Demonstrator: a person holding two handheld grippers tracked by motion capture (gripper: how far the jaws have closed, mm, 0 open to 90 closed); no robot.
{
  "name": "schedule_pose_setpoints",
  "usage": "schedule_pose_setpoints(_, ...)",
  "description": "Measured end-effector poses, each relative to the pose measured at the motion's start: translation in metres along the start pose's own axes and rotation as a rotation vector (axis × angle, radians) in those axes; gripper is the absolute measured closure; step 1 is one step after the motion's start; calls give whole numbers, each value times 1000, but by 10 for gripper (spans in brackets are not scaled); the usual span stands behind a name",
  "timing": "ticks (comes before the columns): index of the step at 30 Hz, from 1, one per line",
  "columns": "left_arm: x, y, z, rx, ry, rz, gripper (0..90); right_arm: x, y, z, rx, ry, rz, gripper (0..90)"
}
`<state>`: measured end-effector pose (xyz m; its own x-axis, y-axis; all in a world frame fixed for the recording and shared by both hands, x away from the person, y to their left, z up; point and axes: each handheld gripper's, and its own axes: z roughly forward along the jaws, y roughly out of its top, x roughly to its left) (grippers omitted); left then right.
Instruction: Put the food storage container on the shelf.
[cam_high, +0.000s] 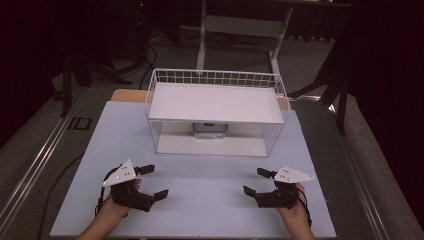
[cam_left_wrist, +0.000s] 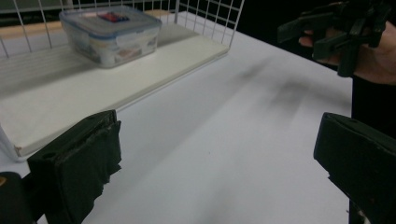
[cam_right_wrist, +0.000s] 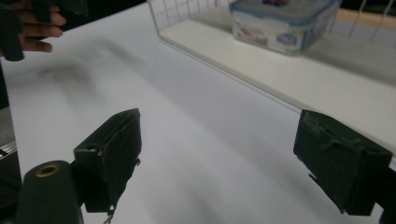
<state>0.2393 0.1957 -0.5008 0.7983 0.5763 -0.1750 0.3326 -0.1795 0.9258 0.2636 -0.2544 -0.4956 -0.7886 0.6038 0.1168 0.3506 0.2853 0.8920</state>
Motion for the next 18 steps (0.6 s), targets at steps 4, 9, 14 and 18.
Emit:
schedule_pose_setpoints(4, 0, -3, -2, 2, -12, 4, 16, -3, -4, 3, 22, 20, -14, 152)
schedule_pose_setpoints(9, 1, -5, -3, -3, -15, 11, 16, -4, -6, 4, 17, 42, -30, 152)
schedule_pose_setpoints(14, -2, -3, -7, -24, -28, 30, 16, -5, -3, 0, -15, 49, -25, 150)
schedule_pose_setpoints(18, 1, -5, -5, 0, -40, 20, 16, -9, -3, 1, -6, 53, -22, 150)
